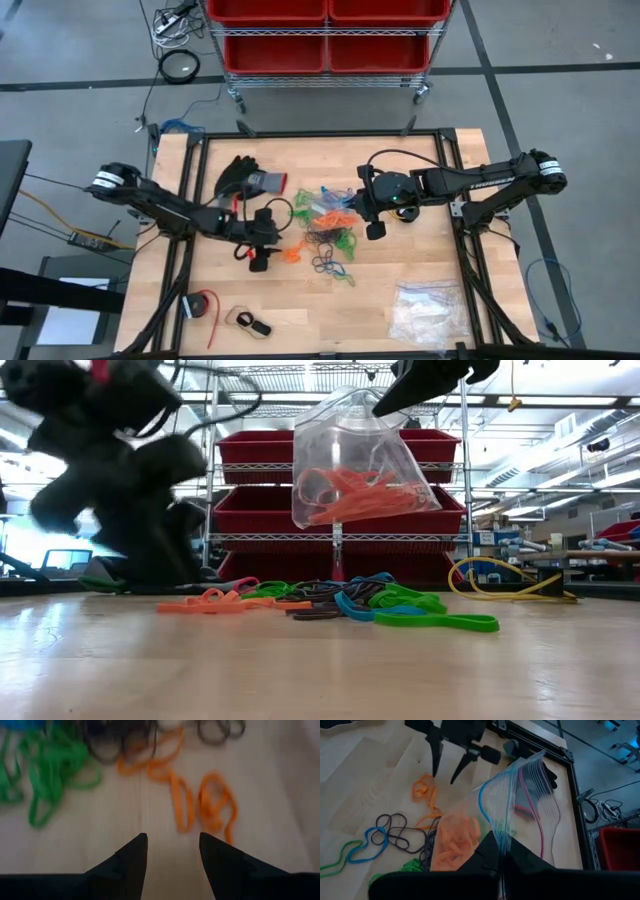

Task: Sort rubber bands
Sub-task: Put the orange rubber band into the transparent zip bag

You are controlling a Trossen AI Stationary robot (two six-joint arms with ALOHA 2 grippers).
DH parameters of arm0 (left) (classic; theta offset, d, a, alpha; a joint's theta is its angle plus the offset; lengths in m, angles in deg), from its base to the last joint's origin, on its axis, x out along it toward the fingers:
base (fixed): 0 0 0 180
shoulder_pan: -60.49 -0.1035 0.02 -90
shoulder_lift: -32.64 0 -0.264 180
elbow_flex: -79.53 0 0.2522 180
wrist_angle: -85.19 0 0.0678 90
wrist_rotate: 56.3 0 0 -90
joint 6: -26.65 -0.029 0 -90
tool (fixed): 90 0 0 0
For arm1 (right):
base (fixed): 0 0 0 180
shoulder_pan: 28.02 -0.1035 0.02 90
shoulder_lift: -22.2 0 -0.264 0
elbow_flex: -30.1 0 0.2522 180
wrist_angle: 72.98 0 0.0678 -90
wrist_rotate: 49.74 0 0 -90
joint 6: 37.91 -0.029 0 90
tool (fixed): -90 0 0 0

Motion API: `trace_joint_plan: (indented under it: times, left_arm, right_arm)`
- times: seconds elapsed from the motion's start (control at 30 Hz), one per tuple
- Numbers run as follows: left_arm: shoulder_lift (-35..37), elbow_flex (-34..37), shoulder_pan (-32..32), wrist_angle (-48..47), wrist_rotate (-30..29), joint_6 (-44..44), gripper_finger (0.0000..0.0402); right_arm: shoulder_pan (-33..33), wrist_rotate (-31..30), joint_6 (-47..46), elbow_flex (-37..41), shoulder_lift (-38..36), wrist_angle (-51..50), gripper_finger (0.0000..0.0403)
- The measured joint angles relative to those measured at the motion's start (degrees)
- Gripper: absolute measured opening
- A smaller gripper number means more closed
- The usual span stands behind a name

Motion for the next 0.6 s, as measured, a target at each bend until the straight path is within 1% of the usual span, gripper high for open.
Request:
trace_joint_plan:
  times: [0.1, 0.2, 0.37, 0.6]
  left_arm:
    - [-0.8, 3.6, 0.0, 4.7, 0.0, 1.8, 0.0182]
    - [-2.4, 5.1, 0.0, 10.3, 0.0, 2.1, 0.0171]
    - [-6.5, 4.4, 0.0, 15.3, 0.1, 1.6, 0.0157]
    - [-12.4, 2.3, 0.0, 18.9, 1.3, 1.6, 0.0143]
  right_arm:
    - [0.1, 0.0, 0.1, 0.0, 0.0, 0.6, 0.0000]
    - [0.1, 0.0, 0.4, 0.0, 0.0, 1.2, 0.0000]
    - [0.1, 0.0, 0.4, 0.0, 0.0, 1.7, 0.0000]
    - [0.1, 0.0, 0.5, 0.0, 0.0, 1.6, 0.0000]
